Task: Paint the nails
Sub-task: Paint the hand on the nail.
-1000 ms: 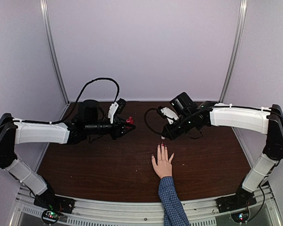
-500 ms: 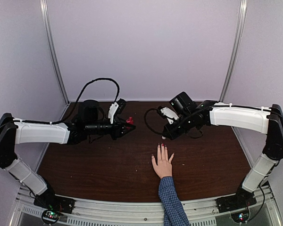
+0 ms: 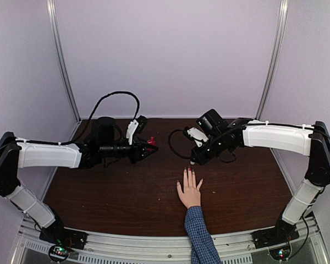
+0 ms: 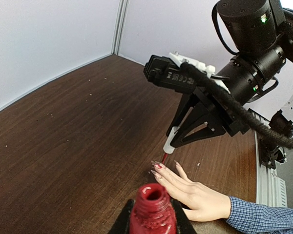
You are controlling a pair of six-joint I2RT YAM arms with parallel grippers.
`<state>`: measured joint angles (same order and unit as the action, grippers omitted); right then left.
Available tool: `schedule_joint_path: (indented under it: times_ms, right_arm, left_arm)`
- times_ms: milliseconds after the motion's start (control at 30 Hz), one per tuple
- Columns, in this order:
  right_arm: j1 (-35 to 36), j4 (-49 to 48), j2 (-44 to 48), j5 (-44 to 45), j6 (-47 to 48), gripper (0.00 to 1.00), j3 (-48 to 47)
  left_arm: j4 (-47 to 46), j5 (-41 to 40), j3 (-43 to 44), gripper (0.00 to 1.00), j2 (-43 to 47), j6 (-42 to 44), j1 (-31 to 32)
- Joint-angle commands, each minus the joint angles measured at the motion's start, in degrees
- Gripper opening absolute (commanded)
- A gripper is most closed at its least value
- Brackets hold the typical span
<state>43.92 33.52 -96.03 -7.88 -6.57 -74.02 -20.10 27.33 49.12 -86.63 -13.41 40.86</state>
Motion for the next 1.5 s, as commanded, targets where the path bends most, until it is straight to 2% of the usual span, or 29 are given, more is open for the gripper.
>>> schedule_joint_path:
  times_ms: [0,1467]
  right_arm:
    - [0.23,0.06,-0.64,0.72,0.21,0.00,-2.00]
    - [0.38,-0.95,-2.88,-1.37,-0.38,0.00,-3.07]
  left_arm:
    - [-3.40,0.76,-0.37,0.00,0.06,0.30,-0.37]
    - [-5.11,1.36,-0.50,0.00,-1.10,-0.39,-0.36]
